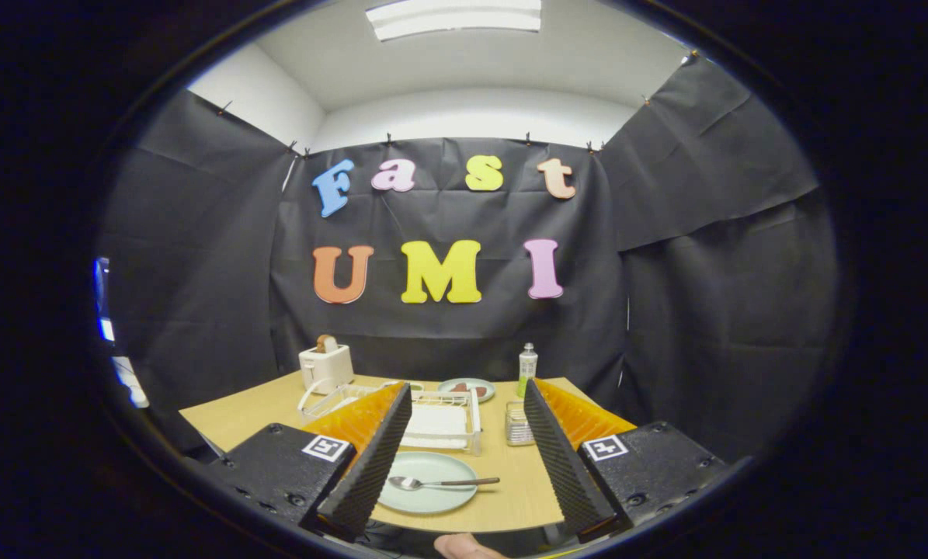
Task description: Take the plate from the dish rack, then take the spoon from the basket and place it into the plate.
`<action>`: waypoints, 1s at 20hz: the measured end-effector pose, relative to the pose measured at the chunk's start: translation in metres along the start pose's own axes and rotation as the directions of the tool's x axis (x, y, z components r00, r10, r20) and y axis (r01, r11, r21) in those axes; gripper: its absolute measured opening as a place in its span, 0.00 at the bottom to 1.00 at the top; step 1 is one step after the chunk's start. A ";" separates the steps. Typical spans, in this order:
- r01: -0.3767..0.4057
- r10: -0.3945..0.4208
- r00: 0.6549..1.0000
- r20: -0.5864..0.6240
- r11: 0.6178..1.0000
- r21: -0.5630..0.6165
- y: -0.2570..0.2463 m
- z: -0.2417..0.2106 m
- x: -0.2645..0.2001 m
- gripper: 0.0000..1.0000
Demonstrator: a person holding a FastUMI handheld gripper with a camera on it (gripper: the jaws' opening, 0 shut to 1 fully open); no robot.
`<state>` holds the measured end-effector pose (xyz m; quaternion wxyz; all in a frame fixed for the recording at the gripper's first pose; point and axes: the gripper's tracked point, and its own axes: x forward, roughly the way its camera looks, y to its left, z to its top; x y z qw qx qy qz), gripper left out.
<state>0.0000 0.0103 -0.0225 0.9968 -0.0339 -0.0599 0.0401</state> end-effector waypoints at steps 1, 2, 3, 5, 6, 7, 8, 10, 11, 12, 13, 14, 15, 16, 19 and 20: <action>0.003 -0.003 1.000 -0.003 1.000 0.002 0.000 -0.001 -0.001 0.94; 0.006 -0.006 1.000 -0.009 1.000 0.008 -0.001 -0.002 -0.001 0.94; 0.002 -0.002 1.000 -0.014 1.000 0.013 0.000 -0.003 -0.001 0.94; 0.002 -0.001 1.000 -0.025 1.000 0.025 -0.002 -0.003 -0.001 0.94; 0.001 -0.001 1.000 -0.028 1.000 0.028 -0.002 -0.004 -0.002 0.94; -0.002 0.003 1.000 -0.026 1.000 0.029 -0.002 -0.002 -0.003 0.94; -0.003 0.003 1.000 -0.026 1.000 0.027 -0.002 -0.002 -0.003 0.94; 0.000 0.001 1.000 -0.024 1.000 0.022 -0.002 -0.002 -0.004 0.94; -0.001 0.002 1.000 -0.023 1.000 0.023 -0.001 -0.001 -0.005 0.94; -0.002 0.002 1.000 -0.025 1.000 0.023 0.000 -0.002 -0.004 0.94; 0.000 0.001 1.000 -0.027 1.000 0.025 -0.001 -0.002 -0.005 0.94; 0.001 0.000 0.999 -0.032 1.000 0.026 -0.001 -0.003 -0.004 0.94; -0.001 0.002 0.999 -0.034 1.000 0.030 -0.001 -0.003 -0.004 0.94; -0.005 0.006 0.999 -0.036 0.999 0.032 0.000 -0.003 -0.004 0.94; -0.006 0.007 0.999 -0.034 1.000 0.031 0.000 -0.001 -0.006 0.94; -0.004 0.005 0.999 -0.033 1.000 0.028 -0.001 -0.002 -0.005 0.94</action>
